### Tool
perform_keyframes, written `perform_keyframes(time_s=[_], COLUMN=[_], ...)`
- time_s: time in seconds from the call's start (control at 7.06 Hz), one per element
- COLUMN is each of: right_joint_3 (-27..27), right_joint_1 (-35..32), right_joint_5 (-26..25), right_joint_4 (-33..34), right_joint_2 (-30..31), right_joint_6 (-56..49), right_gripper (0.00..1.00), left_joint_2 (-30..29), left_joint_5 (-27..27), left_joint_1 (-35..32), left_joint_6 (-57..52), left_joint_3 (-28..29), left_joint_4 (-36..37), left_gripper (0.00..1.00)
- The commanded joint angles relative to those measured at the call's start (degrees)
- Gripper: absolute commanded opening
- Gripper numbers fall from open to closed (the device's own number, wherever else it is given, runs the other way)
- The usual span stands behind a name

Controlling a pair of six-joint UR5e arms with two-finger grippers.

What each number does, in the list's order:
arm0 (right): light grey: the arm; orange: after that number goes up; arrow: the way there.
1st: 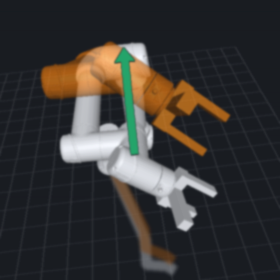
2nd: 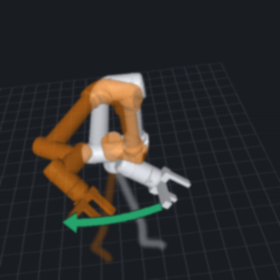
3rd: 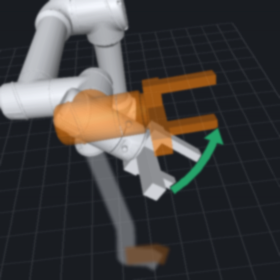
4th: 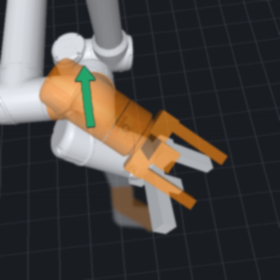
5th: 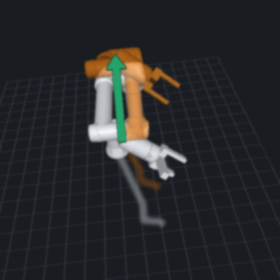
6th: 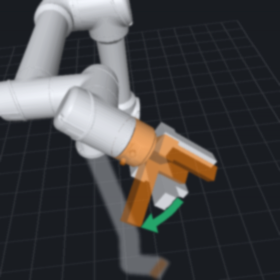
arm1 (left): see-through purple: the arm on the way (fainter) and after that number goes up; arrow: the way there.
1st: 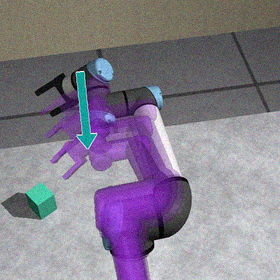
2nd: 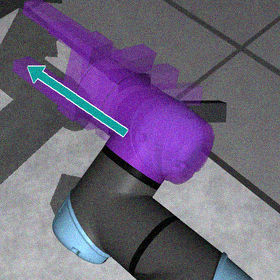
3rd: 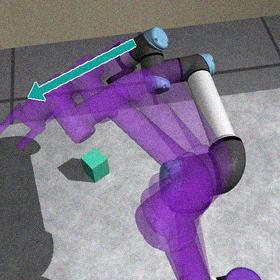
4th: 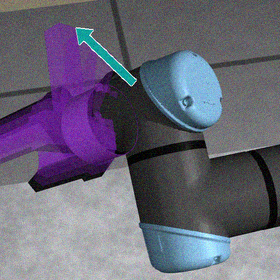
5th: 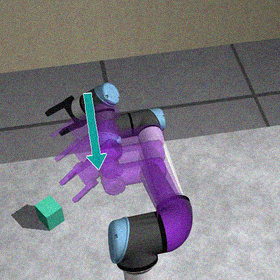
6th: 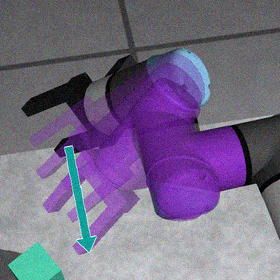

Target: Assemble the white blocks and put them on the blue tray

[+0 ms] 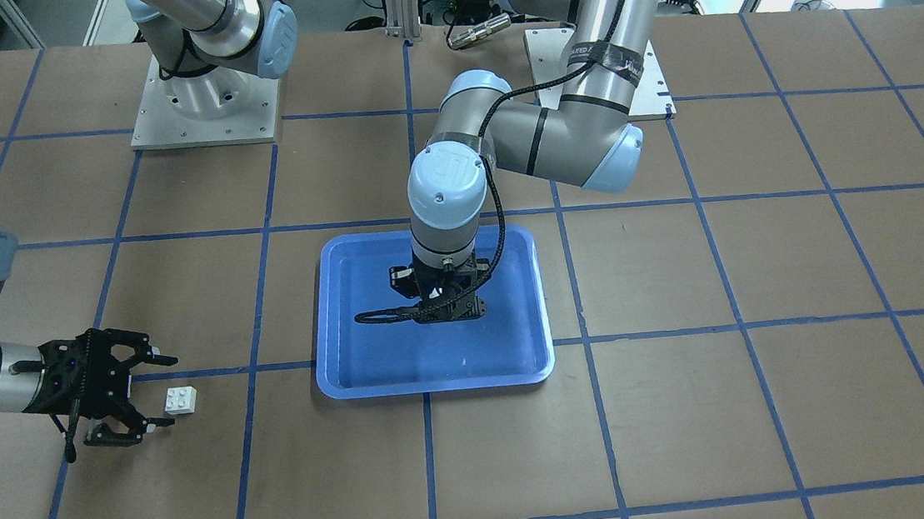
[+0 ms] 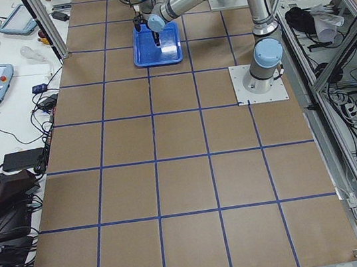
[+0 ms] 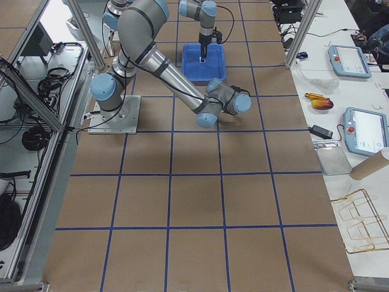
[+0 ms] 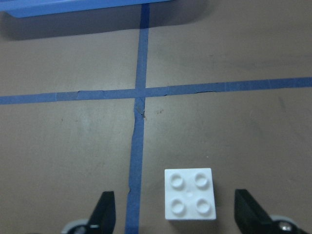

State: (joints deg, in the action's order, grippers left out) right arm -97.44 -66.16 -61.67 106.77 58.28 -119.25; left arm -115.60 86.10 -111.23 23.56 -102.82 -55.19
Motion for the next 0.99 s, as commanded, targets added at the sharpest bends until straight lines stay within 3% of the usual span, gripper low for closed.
perform_keyframes(time_s=[0.0, 0.14, 0.28, 0.42, 0.57, 0.85], right_joint_3=[0.06, 0.15, 0.15, 0.24, 0.5, 1.9], right_joint_1=[-0.02, -0.02, -0.02, -0.02, -0.55, -0.99], right_joint_5=[-0.38, -0.39, -0.65, -1.26, -3.27, -5.13], right_joint_4=[0.11, 0.11, 0.11, 0.11, 0.11, -0.5], right_joint_2=[-0.53, -0.71, -0.71, -0.63, -0.63, -0.45], right_joint_6=[0.16, 0.24, 0.24, 0.24, 0.24, 0.33], right_gripper=[0.63, 0.58, 0.43, 0.19, 0.03, 0.0], left_joint_2=[-0.67, -1.29, -1.38, -1.38, -1.38, 0.98], left_joint_5=[0.03, 0.12, 0.12, 0.12, 0.12, 0.38], left_joint_1=[-0.04, -0.04, -0.04, -0.04, -0.04, 1.44], left_joint_6=[0.0, 0.08, 0.17, 0.17, -0.09, -2.1], left_joint_3=[-0.36, -0.1, -0.1, -0.18, -0.01, 1.82], left_joint_4=[0.43, 0.6, 0.61, 0.61, 0.61, 0.52], left_gripper=[0.41, 0.62, 0.66, 0.7, 0.72, 0.88])
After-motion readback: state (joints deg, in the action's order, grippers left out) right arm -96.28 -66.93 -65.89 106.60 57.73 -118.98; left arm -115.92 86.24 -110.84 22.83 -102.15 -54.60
